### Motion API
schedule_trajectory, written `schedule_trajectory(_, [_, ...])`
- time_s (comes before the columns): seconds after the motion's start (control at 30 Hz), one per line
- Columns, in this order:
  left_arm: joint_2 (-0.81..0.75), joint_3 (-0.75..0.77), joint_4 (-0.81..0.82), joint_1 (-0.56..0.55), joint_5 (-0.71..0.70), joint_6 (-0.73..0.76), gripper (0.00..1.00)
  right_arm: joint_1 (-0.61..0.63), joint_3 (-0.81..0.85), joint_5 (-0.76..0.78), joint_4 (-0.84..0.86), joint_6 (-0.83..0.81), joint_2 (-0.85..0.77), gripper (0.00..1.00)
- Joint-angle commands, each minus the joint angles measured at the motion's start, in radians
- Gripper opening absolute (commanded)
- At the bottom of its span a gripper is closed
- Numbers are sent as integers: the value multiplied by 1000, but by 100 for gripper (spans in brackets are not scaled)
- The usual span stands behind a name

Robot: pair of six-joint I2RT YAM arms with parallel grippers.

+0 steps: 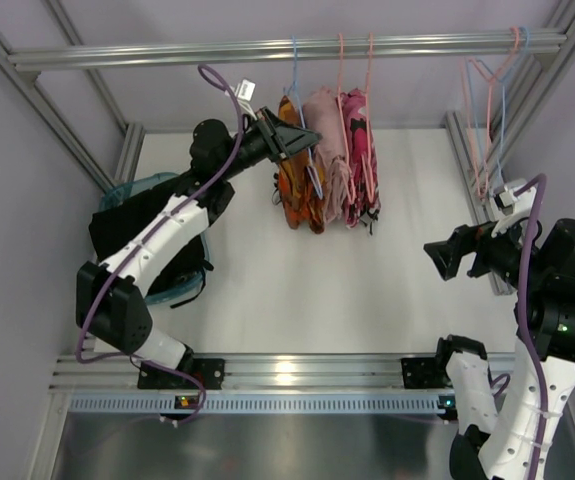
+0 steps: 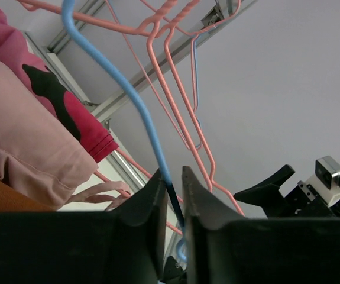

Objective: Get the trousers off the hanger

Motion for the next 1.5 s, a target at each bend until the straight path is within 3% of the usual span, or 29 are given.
schedule_trajectory(0.0, [4, 60, 115, -2, 7, -51, 14, 2, 42, 1, 16, -8, 4, 99])
schedule_trajectory(0.1, [1, 77, 124, -2, 6, -68, 0, 1, 46, -5, 22, -1, 7, 99])
schedule_trajectory(0.5, [-50, 168, 130, 4, -23, -24, 0, 1, 66, -47, 62, 44, 11, 99])
schedule_trajectory(0.7, [-112, 117, 132, 3, -45, -30, 0, 2, 51, -85, 106, 79, 11, 100])
schedule_trajectory(1.13, [-159, 120, 139, 6, -31, 145, 0, 2, 54, -122, 158, 117, 25, 99])
schedule_trajectory(1.23, [-189, 85, 138, 6, -17, 145, 0, 2, 44, -134, 217, 159, 17, 100])
schedule_trajectory(1.47, [-345, -120, 136, 4, -20, 128, 0, 2, -52, -157, 595, 528, 36, 99])
